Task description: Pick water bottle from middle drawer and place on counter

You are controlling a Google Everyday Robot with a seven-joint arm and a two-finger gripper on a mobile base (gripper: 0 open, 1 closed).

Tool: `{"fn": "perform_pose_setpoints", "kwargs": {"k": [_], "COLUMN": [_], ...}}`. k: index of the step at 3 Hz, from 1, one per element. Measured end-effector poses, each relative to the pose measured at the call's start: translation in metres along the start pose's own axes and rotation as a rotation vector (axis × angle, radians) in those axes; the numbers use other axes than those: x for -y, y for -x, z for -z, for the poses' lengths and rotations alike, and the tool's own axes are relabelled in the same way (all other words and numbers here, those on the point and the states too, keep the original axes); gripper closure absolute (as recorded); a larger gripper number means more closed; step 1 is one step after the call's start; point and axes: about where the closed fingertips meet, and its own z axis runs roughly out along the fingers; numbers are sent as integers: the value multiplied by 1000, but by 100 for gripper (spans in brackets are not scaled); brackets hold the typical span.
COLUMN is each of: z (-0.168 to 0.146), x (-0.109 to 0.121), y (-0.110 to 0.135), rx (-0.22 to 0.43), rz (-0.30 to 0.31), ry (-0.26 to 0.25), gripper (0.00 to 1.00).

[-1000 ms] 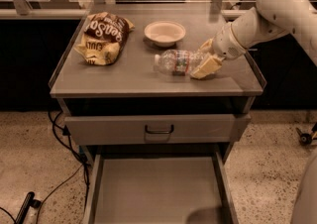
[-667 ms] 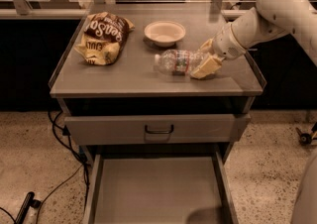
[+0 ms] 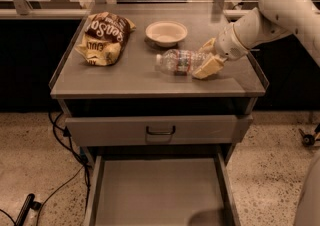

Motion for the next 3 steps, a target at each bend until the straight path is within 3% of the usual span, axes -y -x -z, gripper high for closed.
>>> {"fn": "perform_pose_setpoints", "kwargs": {"k": [1,2,3], "z": [0,0,0], "x": [0,0,0], "y": [0,0,0], "rx": [0,0,0], "rz": [0,0,0], "ry": [0,0,0], "gripper": [7,0,0]}}
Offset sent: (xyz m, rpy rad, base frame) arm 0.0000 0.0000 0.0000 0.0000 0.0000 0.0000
